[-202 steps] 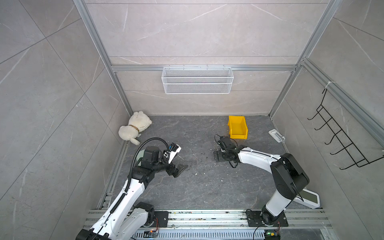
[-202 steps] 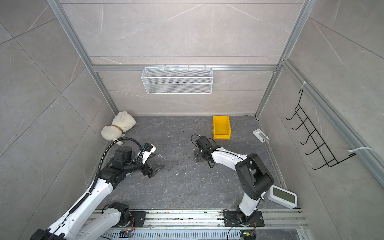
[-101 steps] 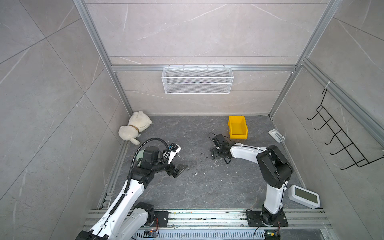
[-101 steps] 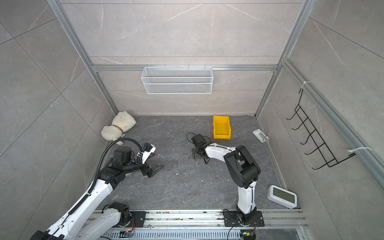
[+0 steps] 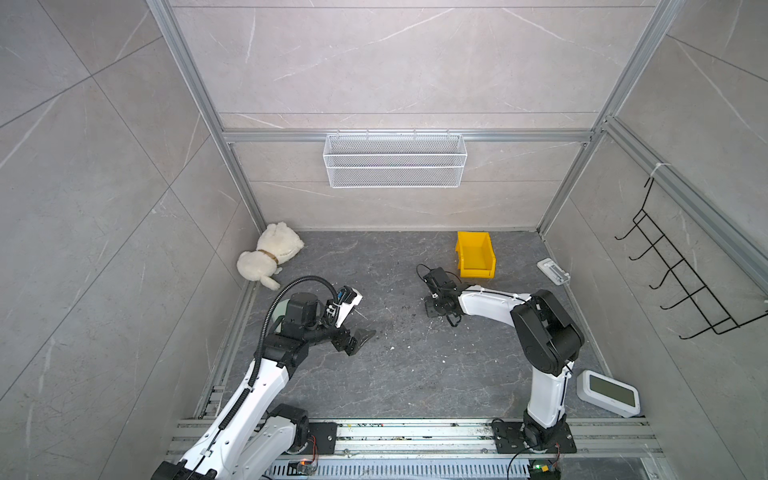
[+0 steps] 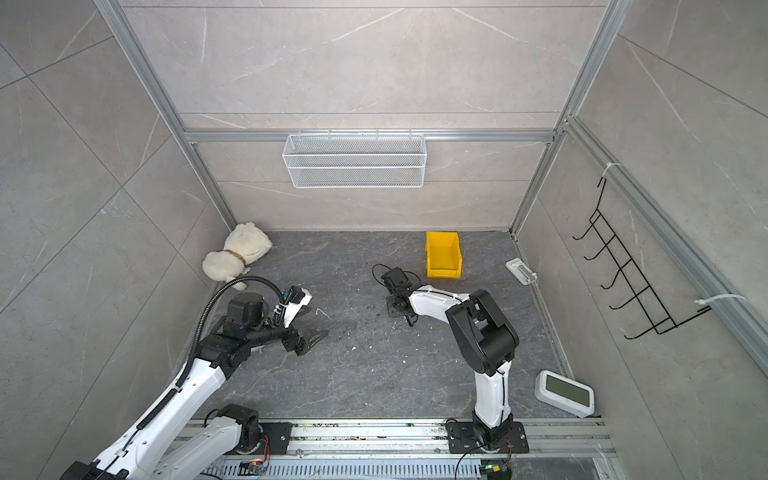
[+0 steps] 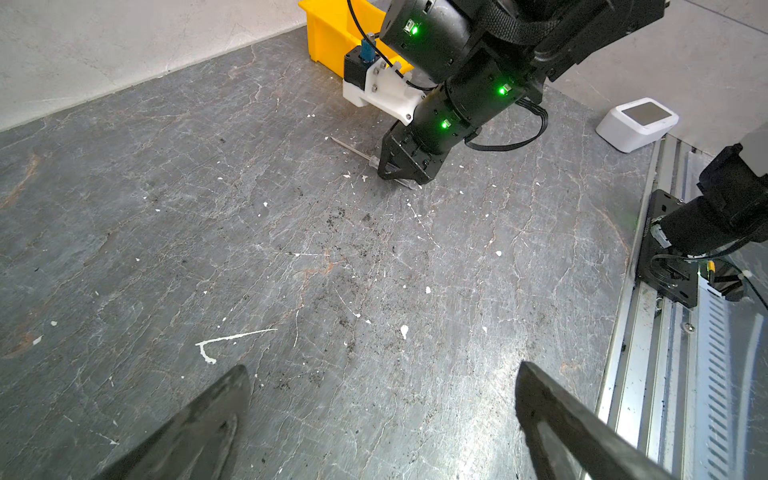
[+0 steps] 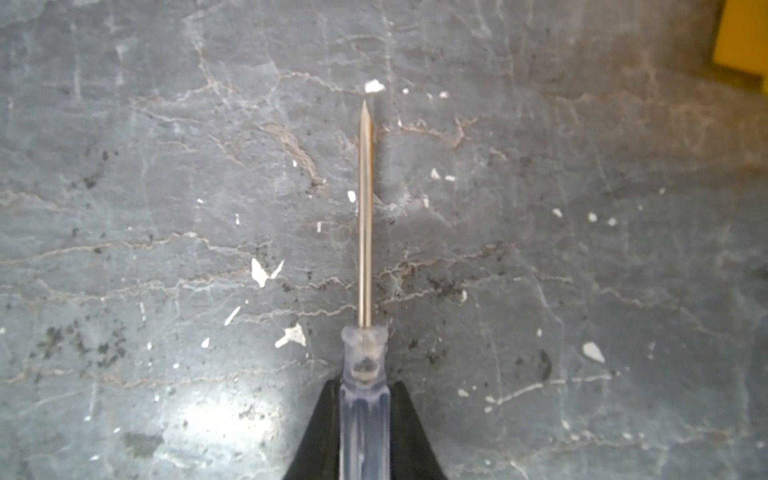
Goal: Put the screwdriver in the bin
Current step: 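Close the right gripper on the screwdriver's clear handle and lift it, then carry the screwdriver with the right gripper over the yellow bin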
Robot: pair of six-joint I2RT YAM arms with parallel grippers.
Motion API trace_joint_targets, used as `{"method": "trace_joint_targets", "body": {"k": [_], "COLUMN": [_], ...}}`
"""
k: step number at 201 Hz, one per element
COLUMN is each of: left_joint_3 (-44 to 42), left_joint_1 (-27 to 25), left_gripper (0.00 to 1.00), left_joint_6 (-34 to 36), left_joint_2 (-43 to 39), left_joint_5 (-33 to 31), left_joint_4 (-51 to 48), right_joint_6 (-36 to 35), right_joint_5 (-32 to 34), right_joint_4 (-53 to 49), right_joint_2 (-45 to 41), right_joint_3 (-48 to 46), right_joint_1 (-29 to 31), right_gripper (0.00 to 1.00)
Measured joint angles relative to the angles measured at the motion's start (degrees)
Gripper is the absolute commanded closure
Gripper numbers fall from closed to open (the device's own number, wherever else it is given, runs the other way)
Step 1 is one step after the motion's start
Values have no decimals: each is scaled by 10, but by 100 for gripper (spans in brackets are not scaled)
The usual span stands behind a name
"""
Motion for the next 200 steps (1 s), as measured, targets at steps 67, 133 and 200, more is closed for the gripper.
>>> {"method": "trace_joint_targets", "body": {"k": [67,133,200], "left_joint_3": [0,0,-8], "left_joint_1": [0,-70,-145], "left_gripper": [0,0,0], "left_joint_6": [-1,-34,-93], "left_joint_2": [-2,-19,18], "left_joint_5": [0,-38,-117], "left_joint_4": [0,26,170], "right_joint_6": [0,0,-24], "right_joint_5": [0,-3,15], "right_joint_4": [-1,-9,-31], "right_joint_2": [-2,-74,-149], "right_joint_3": [0,-6,13], "right_joint_1": [0,0,-7], "right_gripper": [100,100,100]}}
